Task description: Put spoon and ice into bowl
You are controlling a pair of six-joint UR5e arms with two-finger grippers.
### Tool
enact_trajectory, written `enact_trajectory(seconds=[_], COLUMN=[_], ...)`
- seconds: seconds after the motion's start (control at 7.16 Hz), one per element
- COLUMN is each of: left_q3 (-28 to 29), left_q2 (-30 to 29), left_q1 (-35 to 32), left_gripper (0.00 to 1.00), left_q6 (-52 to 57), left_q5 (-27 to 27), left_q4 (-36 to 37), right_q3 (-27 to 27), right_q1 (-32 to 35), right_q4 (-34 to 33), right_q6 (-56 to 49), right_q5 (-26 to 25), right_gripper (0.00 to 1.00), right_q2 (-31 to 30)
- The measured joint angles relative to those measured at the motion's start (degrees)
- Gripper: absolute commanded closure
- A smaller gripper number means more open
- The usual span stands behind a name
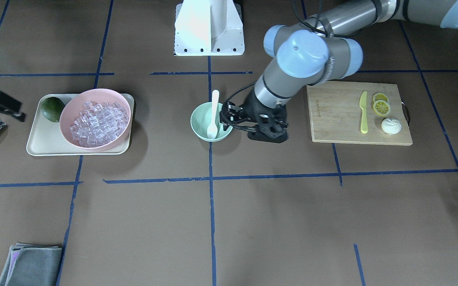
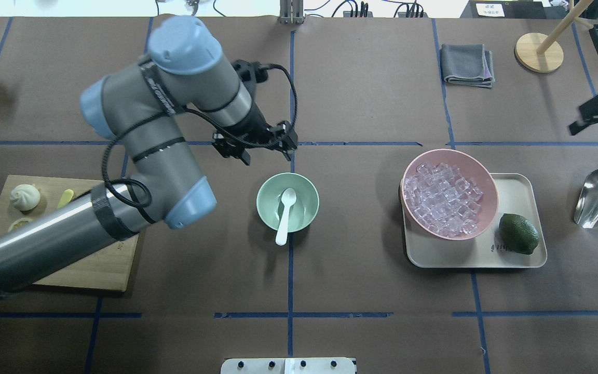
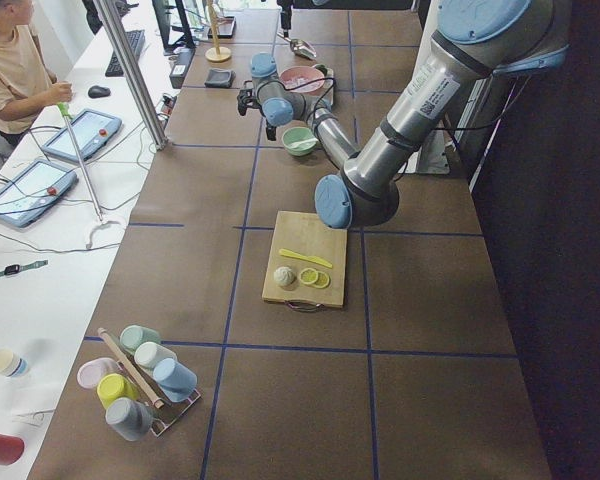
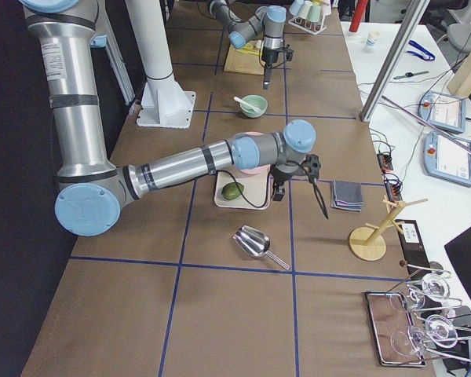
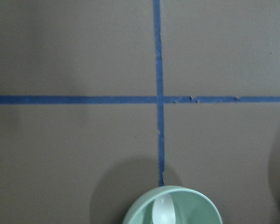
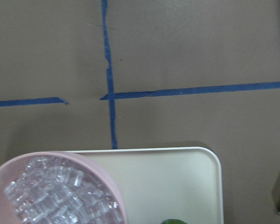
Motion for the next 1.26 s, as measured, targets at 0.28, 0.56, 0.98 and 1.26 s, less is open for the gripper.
enact_trajectory(seconds=[0.28,0.56,0.98,1.26], left_q3=[-0.3,-0.3,-0.3,-0.3], left_q2=[3.5,4.2,4.6,5.5], left_q1=[-1.6,-2.0,-2.0,-2.0], left_gripper=[0.08,0.08,0.08,0.07], left_q6=[0.0,-0.2,-0.4,-0.4], left_q5=[0.0,0.0,0.1,0.1], left_q4=[-4.2,-5.0,-5.2,-5.5], right_q3=[2.8,3.1,1.9,1.0], right_q1=[-11.5,-17.0,-21.5,-22.8], right_q4=[3.4,5.8,6.3,6.4], right_q6=[5.4,5.7,5.6,5.5], right_q5=[-13.1,-18.9,-21.2,-21.4], right_gripper=[0.01,0.02,0.1,0.15], right_q2=[1.6,1.9,1.7,1.5])
